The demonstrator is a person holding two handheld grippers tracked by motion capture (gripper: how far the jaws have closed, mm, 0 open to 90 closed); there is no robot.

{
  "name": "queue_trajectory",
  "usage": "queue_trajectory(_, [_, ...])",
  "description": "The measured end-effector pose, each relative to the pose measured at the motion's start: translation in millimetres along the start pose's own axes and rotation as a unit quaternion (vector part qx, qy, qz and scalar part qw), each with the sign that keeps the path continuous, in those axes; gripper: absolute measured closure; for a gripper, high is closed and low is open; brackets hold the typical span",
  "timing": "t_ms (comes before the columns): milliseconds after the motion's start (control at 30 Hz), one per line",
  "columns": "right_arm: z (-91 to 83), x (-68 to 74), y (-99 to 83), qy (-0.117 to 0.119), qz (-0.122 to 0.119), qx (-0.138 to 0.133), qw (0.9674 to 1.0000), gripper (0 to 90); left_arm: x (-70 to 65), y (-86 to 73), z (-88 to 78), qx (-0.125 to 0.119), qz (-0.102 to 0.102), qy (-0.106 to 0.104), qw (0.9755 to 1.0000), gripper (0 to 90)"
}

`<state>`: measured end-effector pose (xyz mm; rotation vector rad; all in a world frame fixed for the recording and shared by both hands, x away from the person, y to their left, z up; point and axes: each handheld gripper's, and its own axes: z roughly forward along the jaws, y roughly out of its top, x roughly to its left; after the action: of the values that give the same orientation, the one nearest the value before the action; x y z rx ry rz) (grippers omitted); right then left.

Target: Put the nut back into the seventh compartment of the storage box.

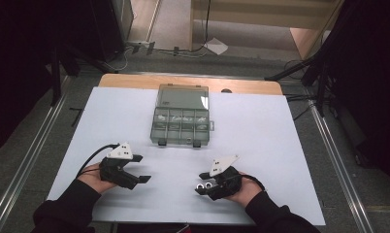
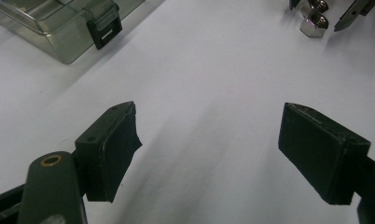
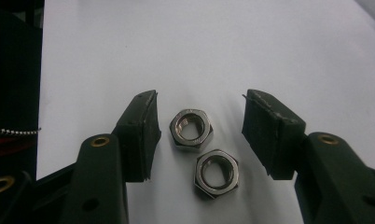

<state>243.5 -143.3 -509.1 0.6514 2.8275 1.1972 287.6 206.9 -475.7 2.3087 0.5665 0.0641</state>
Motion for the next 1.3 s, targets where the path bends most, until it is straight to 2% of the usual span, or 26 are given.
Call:
queue_trajectory(233, [3.8,1.6,-0.7,0.001,-0.016,0.012,0.9998,51.3,0.4,0.0,-0.3,0.002,0.001,0.000,1.0000,19.7])
queue_trajectory(333, [4.7,2.4,-0.7,0.001,-0.020,0.009,0.9998,52.5,0.5,-0.1,0.0,0.003,0.002,0.000,1.0000,19.7])
queue_trajectory(567, [5.0,5.0,-1.2,-0.010,-0.031,0.010,0.9994,63.1,0.4,-0.2,0.3,0.003,0.002,-0.001,1.0000,19.7])
queue_trajectory(633, [5.4,6.3,-1.4,-0.015,-0.049,0.011,0.9986,65.2,0.5,-0.2,0.4,0.006,0.003,0.000,1.0000,19.8])
queue_trajectory(700, [5.3,7.3,-1.7,-0.020,-0.055,0.011,0.9982,66.8,0.3,-0.2,0.7,0.005,0.004,0.001,1.0000,19.8])
queue_trajectory(1033, [5.2,3.7,0.2,-0.011,-0.035,0.013,0.9992,70.0,0.2,-0.1,0.9,0.006,0.003,0.001,1.0000,19.7])
queue_trajectory(1300, [4.6,-0.1,3.8,0.003,-0.004,0.024,0.9997,70.5,0.5,0.5,0.4,0.009,0.003,0.000,1.0000,19.8])
